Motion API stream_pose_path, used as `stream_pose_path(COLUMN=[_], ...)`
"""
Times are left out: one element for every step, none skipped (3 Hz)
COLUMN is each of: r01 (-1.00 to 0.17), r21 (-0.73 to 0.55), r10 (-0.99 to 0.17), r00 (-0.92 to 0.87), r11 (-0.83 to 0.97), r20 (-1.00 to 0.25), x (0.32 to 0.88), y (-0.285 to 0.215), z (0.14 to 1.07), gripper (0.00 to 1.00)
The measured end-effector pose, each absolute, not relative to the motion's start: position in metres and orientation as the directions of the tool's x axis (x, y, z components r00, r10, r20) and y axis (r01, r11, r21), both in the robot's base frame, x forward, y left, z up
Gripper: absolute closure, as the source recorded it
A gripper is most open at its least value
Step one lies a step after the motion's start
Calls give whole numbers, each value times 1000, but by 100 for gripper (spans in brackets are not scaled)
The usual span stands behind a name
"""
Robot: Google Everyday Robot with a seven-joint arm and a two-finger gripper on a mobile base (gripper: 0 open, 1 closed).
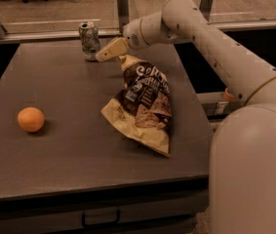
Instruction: Move 7up can near orange
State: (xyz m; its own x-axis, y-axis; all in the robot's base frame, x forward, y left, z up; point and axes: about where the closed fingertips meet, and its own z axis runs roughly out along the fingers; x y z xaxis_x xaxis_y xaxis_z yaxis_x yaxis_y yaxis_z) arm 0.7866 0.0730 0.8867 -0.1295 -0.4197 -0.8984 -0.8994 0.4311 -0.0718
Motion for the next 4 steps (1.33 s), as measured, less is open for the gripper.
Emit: stream_pose_path(r01=[-899, -906, -917, -935], r21=[-79, -72, -35, -23], r10=[-414, -392, -365, -354], r00=[-119, -107, -124, -112], r11=[430, 416, 398, 354], r20=[-903, -914, -923, -929], x=[808, 819, 817, 813], y=[89, 112, 136, 154], z=[881, 884, 876, 874], gripper=[0, 0, 18, 43])
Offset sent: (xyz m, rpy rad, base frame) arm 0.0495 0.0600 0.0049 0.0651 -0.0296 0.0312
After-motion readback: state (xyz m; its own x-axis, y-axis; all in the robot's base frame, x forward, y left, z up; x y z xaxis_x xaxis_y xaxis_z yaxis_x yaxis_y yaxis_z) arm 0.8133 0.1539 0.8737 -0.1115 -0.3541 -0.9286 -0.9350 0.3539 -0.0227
